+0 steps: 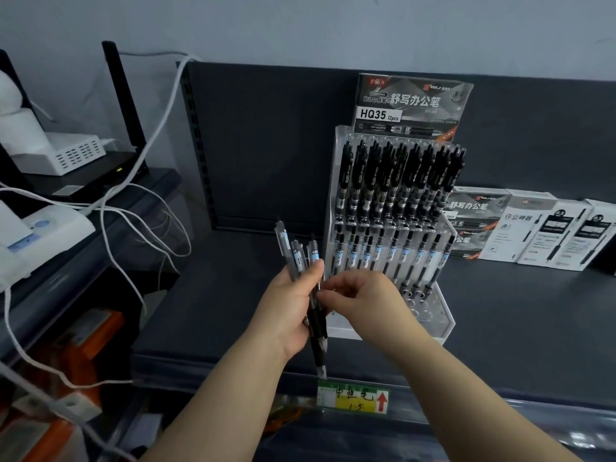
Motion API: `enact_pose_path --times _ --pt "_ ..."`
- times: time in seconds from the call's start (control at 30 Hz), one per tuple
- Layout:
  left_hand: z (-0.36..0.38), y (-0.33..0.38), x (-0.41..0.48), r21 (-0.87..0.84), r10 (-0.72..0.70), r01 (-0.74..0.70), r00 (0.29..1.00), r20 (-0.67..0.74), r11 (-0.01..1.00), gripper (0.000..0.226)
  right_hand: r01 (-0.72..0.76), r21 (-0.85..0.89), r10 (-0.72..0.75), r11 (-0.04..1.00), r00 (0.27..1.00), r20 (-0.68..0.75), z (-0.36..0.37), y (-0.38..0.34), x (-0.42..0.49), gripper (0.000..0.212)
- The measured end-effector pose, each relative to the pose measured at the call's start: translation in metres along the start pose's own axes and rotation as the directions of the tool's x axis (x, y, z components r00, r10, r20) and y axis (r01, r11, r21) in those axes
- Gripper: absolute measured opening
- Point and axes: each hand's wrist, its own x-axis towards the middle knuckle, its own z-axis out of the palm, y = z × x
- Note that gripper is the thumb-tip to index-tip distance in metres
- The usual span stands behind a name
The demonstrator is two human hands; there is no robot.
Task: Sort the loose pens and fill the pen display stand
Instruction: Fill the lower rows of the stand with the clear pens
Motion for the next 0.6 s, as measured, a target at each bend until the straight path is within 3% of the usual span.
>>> enact_pose_path --times 0.17,0.3,0.6 --pt "0.002 0.002 0.000 0.093 0.030 -0.036 0.997 0.066 0.995 0.007 -0.051 0.032 0.052 0.998 0.998 -0.022 0.000 -0.006 -0.002 0.011" --pt "0.007 0.003 -0.002 0.072 0.046 -0.052 0.996 0.072 0.996 0.011 -0.019 0.034 0.022 0.999 0.996 -0.086 -0.002 -0.007 -0.002 0.013" --pt "0.020 0.002 -0.003 -0.002 -0.012 0.012 1.000 0.017 1.000 0.014 -0.033 0.212 0.061 0.977 0.990 -0.124 -0.010 0.007 -0.003 0.012"
